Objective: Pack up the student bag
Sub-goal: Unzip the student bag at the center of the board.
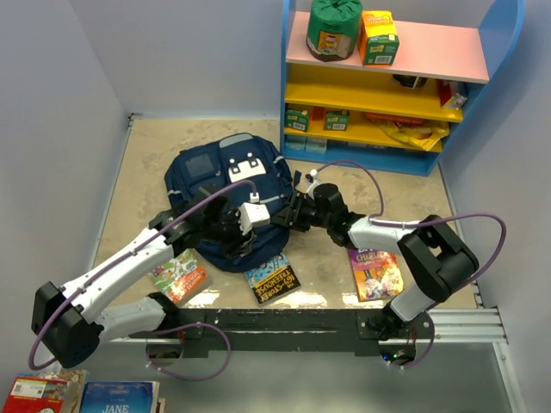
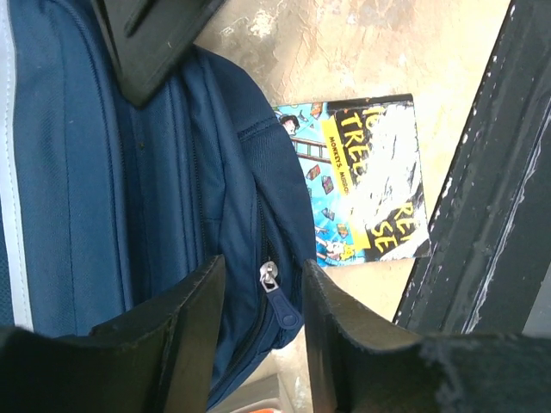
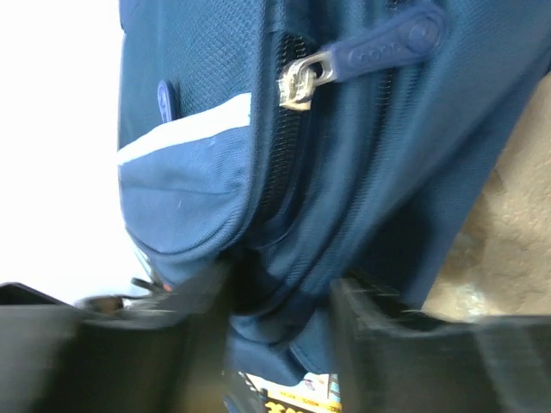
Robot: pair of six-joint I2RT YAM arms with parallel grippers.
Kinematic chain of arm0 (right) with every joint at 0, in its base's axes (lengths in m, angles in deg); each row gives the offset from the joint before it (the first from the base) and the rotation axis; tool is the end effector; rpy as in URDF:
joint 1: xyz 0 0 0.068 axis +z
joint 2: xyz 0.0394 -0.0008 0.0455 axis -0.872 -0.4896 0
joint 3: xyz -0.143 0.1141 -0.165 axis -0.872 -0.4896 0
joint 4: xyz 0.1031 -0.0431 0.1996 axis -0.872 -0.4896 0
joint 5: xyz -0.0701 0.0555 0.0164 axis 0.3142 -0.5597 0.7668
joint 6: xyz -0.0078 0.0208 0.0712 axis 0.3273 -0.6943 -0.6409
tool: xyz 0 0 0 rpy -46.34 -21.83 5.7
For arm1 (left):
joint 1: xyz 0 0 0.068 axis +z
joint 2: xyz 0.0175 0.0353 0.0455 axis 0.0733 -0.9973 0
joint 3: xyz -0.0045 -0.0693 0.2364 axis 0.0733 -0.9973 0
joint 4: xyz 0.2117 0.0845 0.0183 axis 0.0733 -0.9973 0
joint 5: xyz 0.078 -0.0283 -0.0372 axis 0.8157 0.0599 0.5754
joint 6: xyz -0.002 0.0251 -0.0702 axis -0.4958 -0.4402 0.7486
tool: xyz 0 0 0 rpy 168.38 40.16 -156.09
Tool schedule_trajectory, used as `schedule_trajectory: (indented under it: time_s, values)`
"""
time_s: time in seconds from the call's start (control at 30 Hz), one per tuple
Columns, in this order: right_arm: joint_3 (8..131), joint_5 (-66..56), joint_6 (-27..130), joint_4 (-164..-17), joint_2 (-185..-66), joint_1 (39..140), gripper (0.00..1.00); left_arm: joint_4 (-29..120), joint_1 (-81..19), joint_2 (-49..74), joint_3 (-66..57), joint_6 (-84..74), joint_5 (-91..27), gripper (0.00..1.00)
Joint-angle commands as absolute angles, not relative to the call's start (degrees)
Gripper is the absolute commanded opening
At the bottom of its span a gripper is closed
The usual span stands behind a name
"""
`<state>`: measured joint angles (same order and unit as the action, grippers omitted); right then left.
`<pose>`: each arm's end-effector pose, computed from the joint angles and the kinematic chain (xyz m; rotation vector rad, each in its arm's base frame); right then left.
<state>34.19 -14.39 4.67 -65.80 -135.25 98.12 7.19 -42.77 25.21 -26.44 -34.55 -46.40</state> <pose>0.2447 0.2110 0.1650 0.1089 2.2762 1.2418 0.1530 -0.1529 0.2376 1.3154 2.0510 -0.6402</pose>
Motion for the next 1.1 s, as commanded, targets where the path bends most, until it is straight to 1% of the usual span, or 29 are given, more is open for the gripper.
schedule_trajectory:
  time_s: [0.0, 0.03, 0.07, 0.13, 0.2, 0.33, 0.53, 0.7, 0.8, 0.93, 1.07]
  values:
    - [37.8, -14.4, 2.6, -61.5, -132.3, 98.0, 0.3, 5.5, -42.2, 25.4, -23.3, -36.8, -46.9, 0.48]
    - [38.1, -14.1, 2.6, -61.7, -131.9, 97.9, 0.14, 5.3, -42.3, 25.2, -23.3, -36.8, -46.9, 0.48]
    - [38.9, -14.1, 2.9, -62.3, -131.1, 97.9, 0.07, 5.3, -42.3, 25.1, -23.2, -36.9, -47.0, 0.5]
    - [39.7, -13.1, 3.6, -63.3, -130.3, 97.7, 0.0, 5.1, -42.2, 24.6, -23.2, -37.0, -47.2, 0.52]
    - [40.7, -12.0, 5.0, -65.4, -129.4, 97.5, 0.0, 4.8, -42.1, 24.2, -23.2, -37.2, -47.7, 0.51]
    - [41.2, -12.8, 5.1, -65.1, -129.7, 95.8, 0.0, 3.4, -42.1, 22.8, -22.7, -38.9, -52.3, 0.52]
    - [43.1, -12.9, 6.9, -66.6, -129.2, 93.3, 0.0, 3.4, -42.0, 20.6, -22.6, -38.4, -51.6, 0.54]
    - [45.0, -14.7, 7.5, -66.7, -130.0, 91.7, 0.0, 6.5, -42.1, 20.5, -24.9, -33.2, -53.9, 0.55]
    - [45.8, -15.1, 7.6, -66.7, -130.4, 91.6, 0.0, 10.0, -41.6, 19.8, -27.1, -29.7, -50.9, 0.53]
    - [46.0, -15.5, 7.9, -67.1, -129.5, 91.5, 0.0, 13.6, -41.6, 18.1, -28.8, -25.9, -49.4, 0.54]
    - [45.9, -15.9, 8.0, -67.5, -128.2, 91.5, 0.0, 17.1, -41.6, 16.1, -28.9, -21.4, -44.8, 0.53]
